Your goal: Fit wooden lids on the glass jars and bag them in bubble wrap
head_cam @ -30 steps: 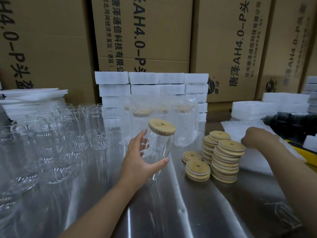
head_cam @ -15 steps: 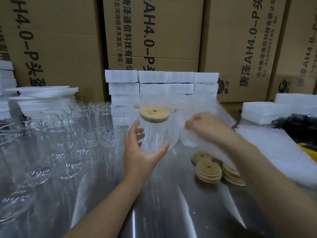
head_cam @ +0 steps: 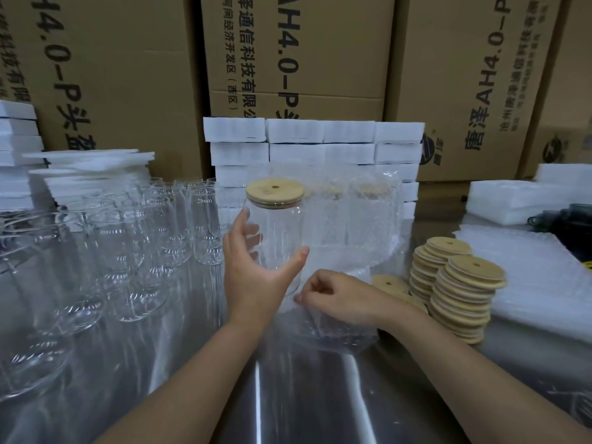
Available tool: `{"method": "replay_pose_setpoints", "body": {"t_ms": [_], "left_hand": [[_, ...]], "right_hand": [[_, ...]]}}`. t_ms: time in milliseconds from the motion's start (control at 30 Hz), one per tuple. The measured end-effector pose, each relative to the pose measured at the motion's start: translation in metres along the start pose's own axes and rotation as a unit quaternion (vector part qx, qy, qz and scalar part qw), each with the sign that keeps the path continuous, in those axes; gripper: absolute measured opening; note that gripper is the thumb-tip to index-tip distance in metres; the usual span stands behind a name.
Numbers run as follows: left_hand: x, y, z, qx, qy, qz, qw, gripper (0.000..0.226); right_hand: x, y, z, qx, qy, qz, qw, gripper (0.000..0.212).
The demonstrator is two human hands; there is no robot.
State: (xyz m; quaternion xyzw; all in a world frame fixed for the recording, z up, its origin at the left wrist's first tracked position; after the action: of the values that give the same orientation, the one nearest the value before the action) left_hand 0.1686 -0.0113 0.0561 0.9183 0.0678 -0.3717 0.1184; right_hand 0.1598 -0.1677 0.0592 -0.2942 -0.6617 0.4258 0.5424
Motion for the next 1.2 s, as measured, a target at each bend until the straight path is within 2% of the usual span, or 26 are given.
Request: {"method": "replay_pose_setpoints", "body": {"t_ms": [100, 267, 367, 467, 567, 633, 700, 833, 967, 1100, 1200], "left_hand": [[-0.004, 0.002, 0.002, -0.009, -0.005, 0.017, 1.000, 0.089], [-0.016, 0.010, 0.005, -0.022, -0.042, 0.099, 0.994, 0.088], [-0.022, 0.017, 0.011, 0.001, -0.060, 0.162, 0.985, 0.083], [-0.028, 0.025, 0.017, 0.027, -0.076, 0.221, 0.972, 0.072], [-0.030, 0.029, 0.022, 0.059, -0.099, 0.248, 0.962, 0.068], [-0.030, 0.030, 0.024, 0.081, -0.110, 0.240, 0.961, 0.068], [-0.030, 0.030, 0.026, 0.087, -0.110, 0.217, 0.966, 0.070], [-0.027, 0.029, 0.023, 0.058, -0.102, 0.151, 0.982, 0.084], [-0.019, 0.026, 0.020, 0.045, -0.099, 0.079, 0.991, 0.096], [-0.013, 0.025, 0.021, 0.044, -0.105, 0.034, 0.993, 0.104], [-0.011, 0.026, 0.021, 0.049, -0.104, 0.026, 0.993, 0.105]], "right_hand": [[-0.002, 0.003, 0.002, 0.013, -0.019, 0.028, 0.999, 0.050], [-0.005, 0.000, 0.002, -0.064, -0.031, -0.010, 0.997, 0.009], [-0.002, -0.004, 0.001, -0.111, -0.007, -0.047, 0.993, 0.015], [-0.003, -0.009, -0.001, -0.117, -0.017, -0.020, 0.993, 0.019], [-0.005, -0.011, -0.001, -0.097, -0.028, -0.042, 0.994, 0.005], [-0.006, -0.013, -0.002, -0.099, -0.008, -0.034, 0.995, 0.018], [-0.009, -0.013, -0.005, -0.094, 0.015, -0.037, 0.995, 0.014], [-0.012, -0.014, -0.007, -0.098, 0.068, -0.083, 0.989, 0.032], [-0.009, -0.016, -0.005, -0.130, 0.041, -0.142, 0.981, 0.017], [-0.005, -0.019, -0.003, -0.181, 0.030, -0.127, 0.975, 0.020], [-0.002, -0.020, -0.001, -0.202, 0.021, -0.171, 0.964, 0.019]]}}
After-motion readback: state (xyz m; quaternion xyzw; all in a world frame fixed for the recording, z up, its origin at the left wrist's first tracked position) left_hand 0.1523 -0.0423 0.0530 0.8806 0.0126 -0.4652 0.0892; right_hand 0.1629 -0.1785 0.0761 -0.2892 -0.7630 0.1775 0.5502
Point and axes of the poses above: each hand's wrist, its own z-axis away from the middle knuckle, its own y-axis out of the palm, x = y × z, the point moved 1 cm from there along -z, towards the middle knuckle, and after that the axes turned 13 degrees about z, right-handed, at the moved point
